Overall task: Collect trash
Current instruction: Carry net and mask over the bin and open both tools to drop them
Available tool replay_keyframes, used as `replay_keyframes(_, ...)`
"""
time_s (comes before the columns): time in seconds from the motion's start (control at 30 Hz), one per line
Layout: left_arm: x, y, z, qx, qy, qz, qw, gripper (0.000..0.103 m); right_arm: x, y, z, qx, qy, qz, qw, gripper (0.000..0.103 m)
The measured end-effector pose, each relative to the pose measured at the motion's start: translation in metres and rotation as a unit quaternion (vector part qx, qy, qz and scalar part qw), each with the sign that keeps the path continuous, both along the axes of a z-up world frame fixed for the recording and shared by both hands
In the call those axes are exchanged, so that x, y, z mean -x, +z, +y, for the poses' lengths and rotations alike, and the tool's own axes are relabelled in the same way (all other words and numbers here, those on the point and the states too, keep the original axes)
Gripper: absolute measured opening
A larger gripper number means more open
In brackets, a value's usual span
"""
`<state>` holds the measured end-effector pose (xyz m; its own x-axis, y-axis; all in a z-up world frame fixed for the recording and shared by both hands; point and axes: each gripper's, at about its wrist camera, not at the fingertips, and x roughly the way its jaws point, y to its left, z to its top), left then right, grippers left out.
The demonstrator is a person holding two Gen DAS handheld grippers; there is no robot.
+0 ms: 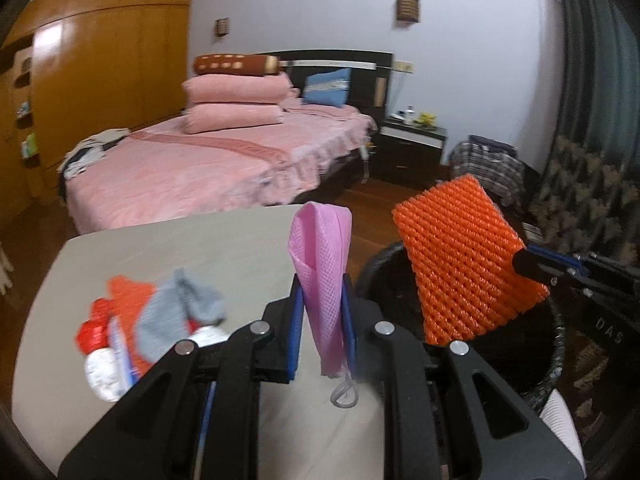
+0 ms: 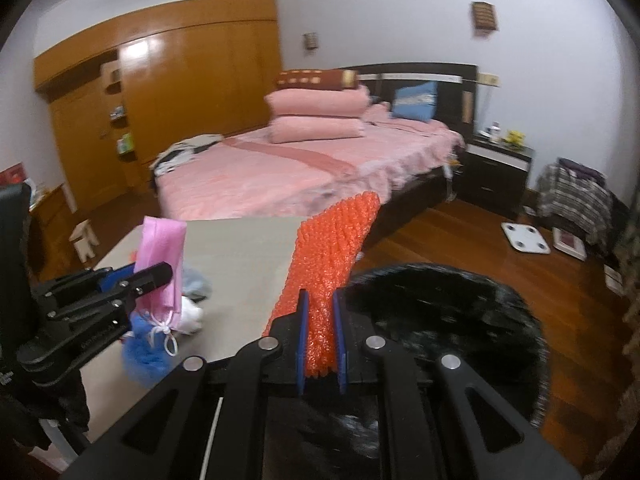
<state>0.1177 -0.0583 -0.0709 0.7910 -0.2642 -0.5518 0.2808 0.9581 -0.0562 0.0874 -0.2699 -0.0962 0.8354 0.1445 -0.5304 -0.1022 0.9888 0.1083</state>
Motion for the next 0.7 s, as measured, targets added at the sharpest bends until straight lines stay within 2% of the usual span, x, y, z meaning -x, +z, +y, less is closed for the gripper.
replay_keyframes(0.2, -0.014, -0.009, -0.053, 0.011, -0.049, 0.007, 0.9987, 0.017, 0.005, -0.015, -0.05, 0.003, -0.059, 0.017, 0.998, 0.012)
replay_keyframes(0.43, -0.031, -0.028, -0.107, 0.027, -0.099, 0.031, 0.9942, 0.019, 0.009, -0.031, -0.087, 0.006, -0.102, 0.035, 0.994, 0.012)
replay_keyframes(0.5, -0.036, -0.032, -0.116, 0.03, -0.112, 0.039, 0.9925, 0.027, 0.01, -0.035, -0.094, 0.009, -0.11, 0.04, 0.993, 0.013)
replay_keyframes(0.57, -0.036, -0.037, -0.123, 0.033, -0.122, 0.043, 0.9911, 0.047, 0.009, -0.038, -0.101, 0.009, -0.119, 0.044, 0.992, 0.016)
replay_keyframes(0.67, -0.035, -0.04, -0.12, 0.035, -0.124, 0.046, 0.9906, 0.062, 0.01, -0.042, -0.105, 0.008, -0.128, 0.046, 0.991, 0.025)
replay_keyframes(0.7, -0.033, -0.04, -0.117, 0.036, -0.121, 0.045, 0.991, 0.064, 0.011, -0.043, -0.106, 0.009, -0.13, 0.046, 0.99, 0.029)
